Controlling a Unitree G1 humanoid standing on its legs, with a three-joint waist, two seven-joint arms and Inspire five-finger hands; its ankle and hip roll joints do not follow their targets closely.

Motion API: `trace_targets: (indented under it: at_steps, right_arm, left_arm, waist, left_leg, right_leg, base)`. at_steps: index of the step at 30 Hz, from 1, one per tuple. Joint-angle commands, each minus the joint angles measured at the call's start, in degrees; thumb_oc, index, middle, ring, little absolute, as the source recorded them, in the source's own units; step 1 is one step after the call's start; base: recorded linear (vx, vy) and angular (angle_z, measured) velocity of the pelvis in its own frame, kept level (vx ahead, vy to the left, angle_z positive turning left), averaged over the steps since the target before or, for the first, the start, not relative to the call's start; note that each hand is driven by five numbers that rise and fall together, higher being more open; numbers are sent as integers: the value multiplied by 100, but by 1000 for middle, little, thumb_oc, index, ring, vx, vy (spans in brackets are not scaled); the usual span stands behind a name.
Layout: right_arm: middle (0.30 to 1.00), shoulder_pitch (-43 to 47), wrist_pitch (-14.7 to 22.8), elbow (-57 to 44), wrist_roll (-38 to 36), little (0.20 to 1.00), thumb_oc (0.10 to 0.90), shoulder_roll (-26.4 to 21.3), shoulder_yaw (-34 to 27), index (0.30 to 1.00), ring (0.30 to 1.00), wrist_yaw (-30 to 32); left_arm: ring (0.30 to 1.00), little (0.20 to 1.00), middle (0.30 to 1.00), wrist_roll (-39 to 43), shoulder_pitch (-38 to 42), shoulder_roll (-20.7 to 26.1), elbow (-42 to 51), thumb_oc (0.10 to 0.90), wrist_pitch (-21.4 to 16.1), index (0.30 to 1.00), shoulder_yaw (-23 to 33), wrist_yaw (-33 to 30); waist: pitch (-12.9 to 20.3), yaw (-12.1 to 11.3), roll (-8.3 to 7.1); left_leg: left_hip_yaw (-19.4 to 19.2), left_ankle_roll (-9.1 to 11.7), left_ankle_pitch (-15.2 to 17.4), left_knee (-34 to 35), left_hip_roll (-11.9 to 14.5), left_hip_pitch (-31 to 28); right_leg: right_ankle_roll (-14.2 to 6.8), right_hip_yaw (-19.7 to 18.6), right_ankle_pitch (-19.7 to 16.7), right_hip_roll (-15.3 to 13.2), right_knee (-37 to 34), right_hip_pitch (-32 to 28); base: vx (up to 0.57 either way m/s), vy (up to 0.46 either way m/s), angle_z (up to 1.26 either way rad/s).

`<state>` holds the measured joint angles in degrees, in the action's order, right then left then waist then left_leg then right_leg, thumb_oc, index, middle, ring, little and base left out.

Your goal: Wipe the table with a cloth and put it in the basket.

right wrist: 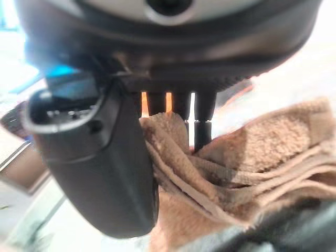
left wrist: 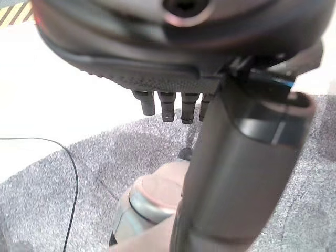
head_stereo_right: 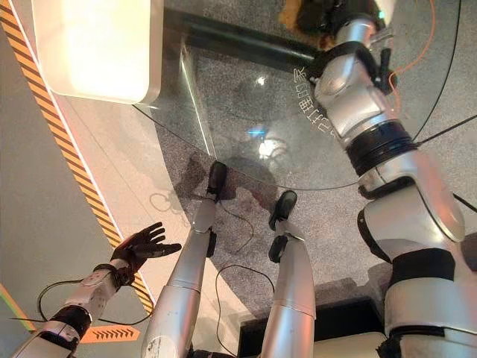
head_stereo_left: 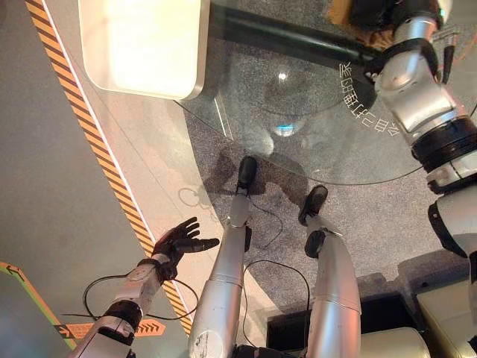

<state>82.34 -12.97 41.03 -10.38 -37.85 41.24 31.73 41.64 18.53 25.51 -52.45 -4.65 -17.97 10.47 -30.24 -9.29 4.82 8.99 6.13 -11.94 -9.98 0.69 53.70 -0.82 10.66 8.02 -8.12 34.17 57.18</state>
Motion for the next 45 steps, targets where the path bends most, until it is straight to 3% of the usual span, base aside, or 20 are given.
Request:
trace_targets:
  at_steps: [1, 25, 30, 36, 45]
  right_arm:
    - [300, 38, 250, -904, 389, 200, 100, 434, 145, 300, 300, -428]
    - [300, -986, 77, -2441, 434, 200, 100, 1101, -74, 300, 300, -1151]
    - [300, -1175, 137, -2440, 468, 200, 100, 1150, -161, 300, 300, -1011]
    - [300, -1274, 284, -2170, 284, 200, 100, 1033, -412, 300, 300, -601]
    - [300, -1570, 814, -1829, -204, 200, 100, 672, -1108, 300, 300, 133]
  left_arm:
    - [900, 900, 900, -150, -278, -113, -368, 800, -110, 900, -78, -54]
    - [900, 900, 900, -244, -164, -270, -316, 800, -140, 900, 62, -347]
    - [900, 900, 900, -31, -103, -288, -112, 800, -615, 900, 107, -757]
    - [900, 900, 900, 355, 38, -273, 450, 800, -1355, 900, 347, -1728]
    - [900, 900, 900, 410, 162, -100, 1248, 800, -2225, 900, 992, -2861]
  waist:
    - [44, -194, 110]
    - [44, -58, 7]
    - [44, -27, -5]
    - [44, -40, -8]
    - [44, -50, -44]
  left_leg:
    - [-632, -585, 872, -583, -572, -226]
    - [-656, -623, 803, -657, -576, -120]
    - [-655, -624, 806, -682, -567, -120]
    - [-613, -625, 819, -670, -601, -178]
    - [-532, -621, 840, -609, -624, -265]
  right_leg:
    - [-14, 222, -517, 441, -1262, -582]
    - [5, 112, -559, 578, -1182, -455]
    - [5, 70, -560, 598, -1144, -440]
    - [-8, 59, -548, 596, -1126, -479]
    - [-45, 58, -570, 568, -1127, -531]
  base:
    - [0, 0, 0]
    - [0, 0, 0]
    - [0, 0, 0]
    - [0, 0, 0]
    - [-4, -8, 0]
